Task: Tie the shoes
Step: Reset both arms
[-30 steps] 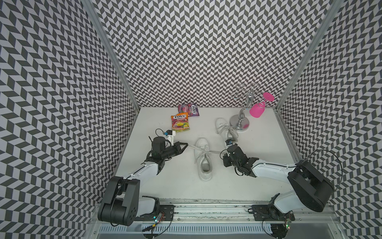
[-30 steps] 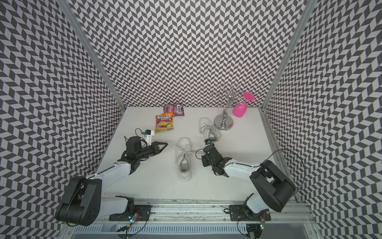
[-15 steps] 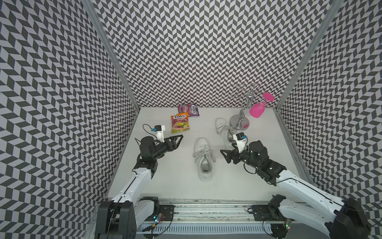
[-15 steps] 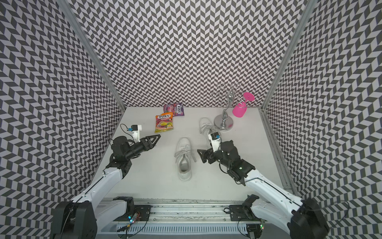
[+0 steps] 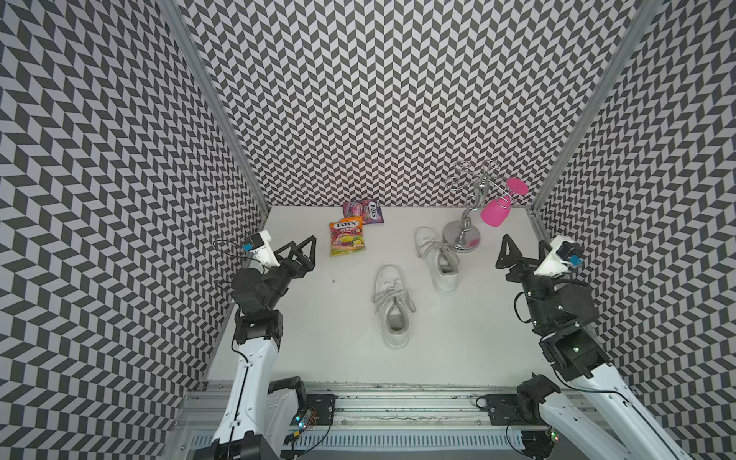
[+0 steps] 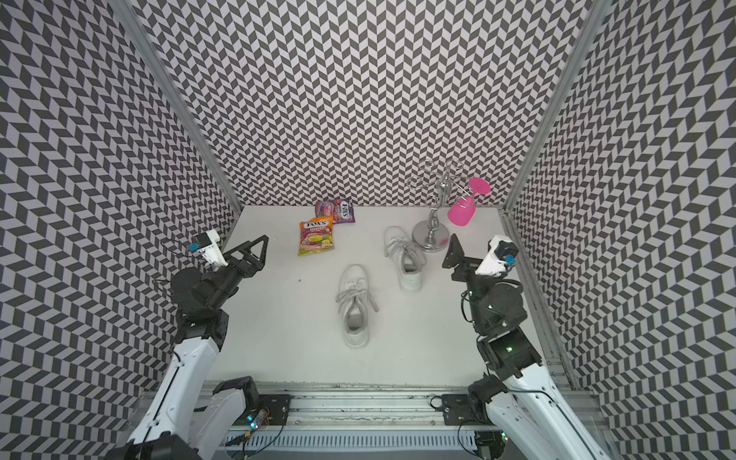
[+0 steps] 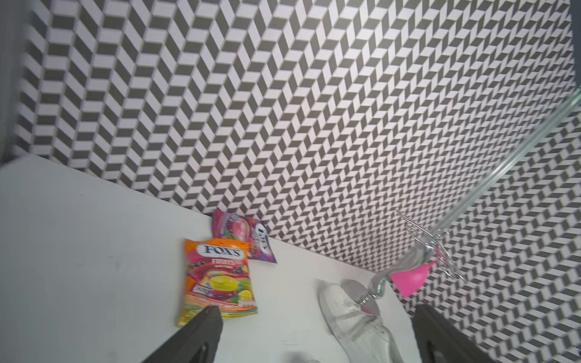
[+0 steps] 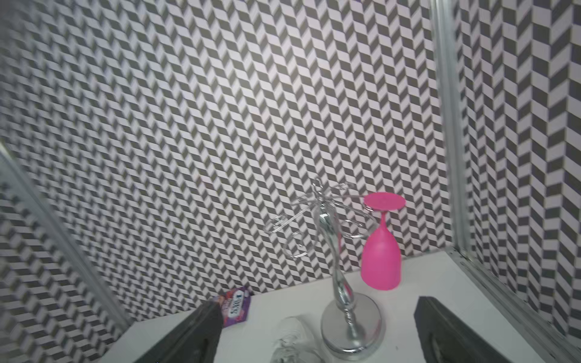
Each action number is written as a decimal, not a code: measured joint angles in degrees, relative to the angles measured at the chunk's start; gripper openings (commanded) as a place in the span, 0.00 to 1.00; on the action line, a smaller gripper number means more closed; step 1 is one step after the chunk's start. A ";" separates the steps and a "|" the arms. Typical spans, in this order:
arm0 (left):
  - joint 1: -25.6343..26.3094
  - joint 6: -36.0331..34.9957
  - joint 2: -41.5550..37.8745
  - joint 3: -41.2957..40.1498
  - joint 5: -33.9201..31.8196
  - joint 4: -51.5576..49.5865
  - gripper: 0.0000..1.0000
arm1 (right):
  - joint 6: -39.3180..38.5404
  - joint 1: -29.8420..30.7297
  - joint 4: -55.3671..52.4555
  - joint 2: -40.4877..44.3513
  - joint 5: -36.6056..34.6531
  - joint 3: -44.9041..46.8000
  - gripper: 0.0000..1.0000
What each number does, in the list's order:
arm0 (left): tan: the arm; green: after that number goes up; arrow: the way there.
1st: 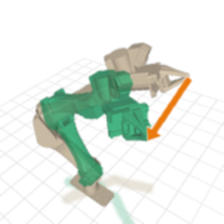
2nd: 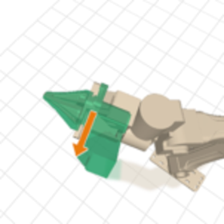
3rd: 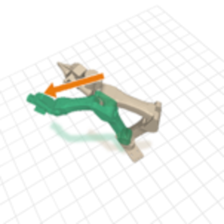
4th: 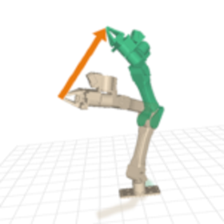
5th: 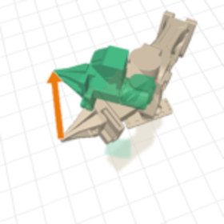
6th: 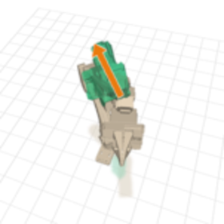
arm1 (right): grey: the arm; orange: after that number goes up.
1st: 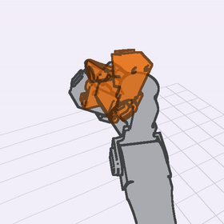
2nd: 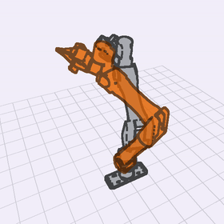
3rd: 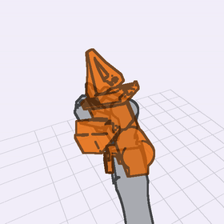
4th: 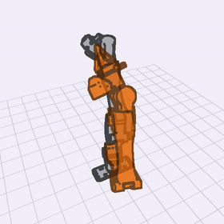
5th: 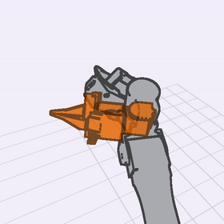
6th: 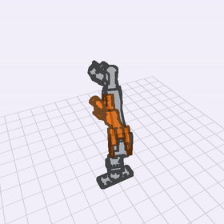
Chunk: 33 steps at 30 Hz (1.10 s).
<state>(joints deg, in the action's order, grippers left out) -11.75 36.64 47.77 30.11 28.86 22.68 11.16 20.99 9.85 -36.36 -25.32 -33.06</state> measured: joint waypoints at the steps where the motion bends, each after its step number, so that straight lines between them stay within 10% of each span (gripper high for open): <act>1: -0.33 -0.02 -0.61 -1.84 -2.03 1.40 1.00 | 0.39 -1.57 1.18 -0.33 -0.94 2.71 1.00; 18: -0.17 -10.21 3.61 -22.25 -30.23 13.73 1.00 | -5.81 -13.16 41.29 -39.39 1.73 21.68 1.00; 24: 1.66 -16.35 10.03 -22.71 -32.92 20.68 1.00 | -9.88 -16.22 62.07 -50.93 11.37 23.96 1.00; 33: 5.44 -26.10 26.80 -20.59 -30.86 31.89 1.00 | -9.22 -20.06 63.41 -52.35 18.80 21.14 1.00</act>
<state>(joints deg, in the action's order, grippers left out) -6.31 10.55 74.56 9.52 -2.00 54.57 1.93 0.93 73.25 -88.71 -6.52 -11.92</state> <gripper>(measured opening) 0.997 0.995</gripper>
